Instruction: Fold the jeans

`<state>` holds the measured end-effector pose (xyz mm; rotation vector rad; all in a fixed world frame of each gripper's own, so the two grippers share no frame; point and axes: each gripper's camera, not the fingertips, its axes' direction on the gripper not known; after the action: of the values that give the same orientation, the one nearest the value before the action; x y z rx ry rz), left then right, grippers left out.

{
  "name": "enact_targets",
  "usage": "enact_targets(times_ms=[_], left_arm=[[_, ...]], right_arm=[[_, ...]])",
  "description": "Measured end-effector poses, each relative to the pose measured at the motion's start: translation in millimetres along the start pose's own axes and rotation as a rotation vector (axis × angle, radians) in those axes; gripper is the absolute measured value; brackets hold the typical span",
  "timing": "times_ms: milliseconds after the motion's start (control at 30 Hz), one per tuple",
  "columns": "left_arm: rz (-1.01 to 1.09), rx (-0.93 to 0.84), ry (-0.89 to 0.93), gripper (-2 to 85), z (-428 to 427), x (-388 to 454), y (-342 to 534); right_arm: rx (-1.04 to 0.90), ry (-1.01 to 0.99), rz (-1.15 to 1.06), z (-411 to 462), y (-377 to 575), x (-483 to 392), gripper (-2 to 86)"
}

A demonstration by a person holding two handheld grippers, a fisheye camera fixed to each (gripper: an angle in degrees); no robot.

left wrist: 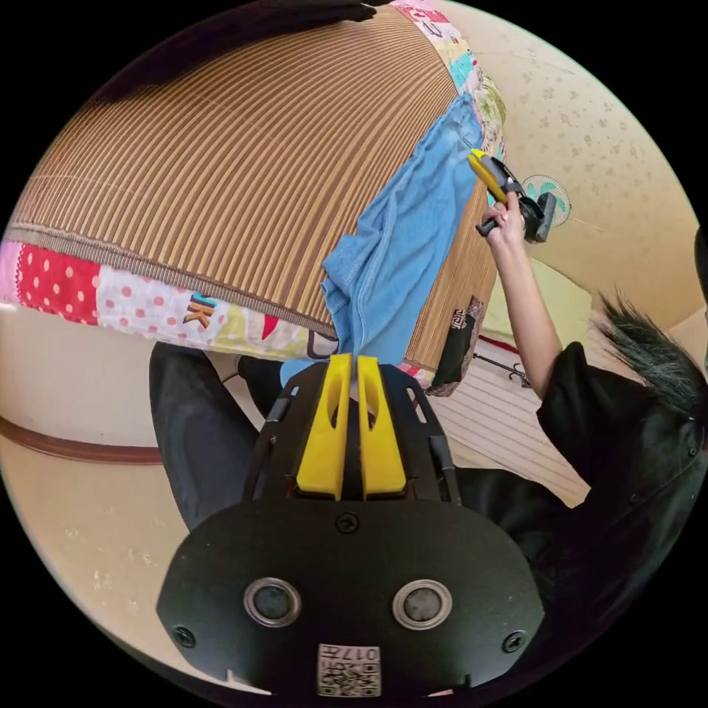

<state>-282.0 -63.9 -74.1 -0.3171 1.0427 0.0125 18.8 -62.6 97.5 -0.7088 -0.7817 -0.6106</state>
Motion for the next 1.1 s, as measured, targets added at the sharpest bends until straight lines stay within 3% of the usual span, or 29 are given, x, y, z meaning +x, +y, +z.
enact_targets(times_ms=[200,333,533,733,833,1000,1100], left_arm=[[0.144,-0.116,0.016,-0.8,-7.9,27.4,-9.4],[0.176,-0.184,0.032,-0.8,-1.9,39.1,-7.4],[0.223,-0.273,0.049,-0.9,4.7,63.4,-0.2],[0.334,-0.305,0.301,-0.9,-23.7,105.3,15.2],[0.327,-0.264,0.202,-0.7,-29.5,90.2,29.4],[0.092,-0.218,-0.051,0.6,-20.0,27.3,40.7],[0.117,-0.157,-0.177,8.5,-23.1,35.9,33.8]], right_arm=[[-0.141,0.064,0.296,-3.0,181.8,13.3,8.9],[-0.167,-0.053,0.475,17.5,267.2,4.1,8.0],[-0.121,-0.087,0.514,11.8,294.3,-18.1,1.9],[0.009,-0.031,0.435,-53.9,293.0,-58.4,0.8],[-0.043,-0.008,0.414,-32.3,296.4,-59.6,0.9],[-0.080,-0.127,0.473,10.6,301.7,-31.3,1.9],[0.010,-0.081,0.500,3.6,289.0,-17.9,3.9]])
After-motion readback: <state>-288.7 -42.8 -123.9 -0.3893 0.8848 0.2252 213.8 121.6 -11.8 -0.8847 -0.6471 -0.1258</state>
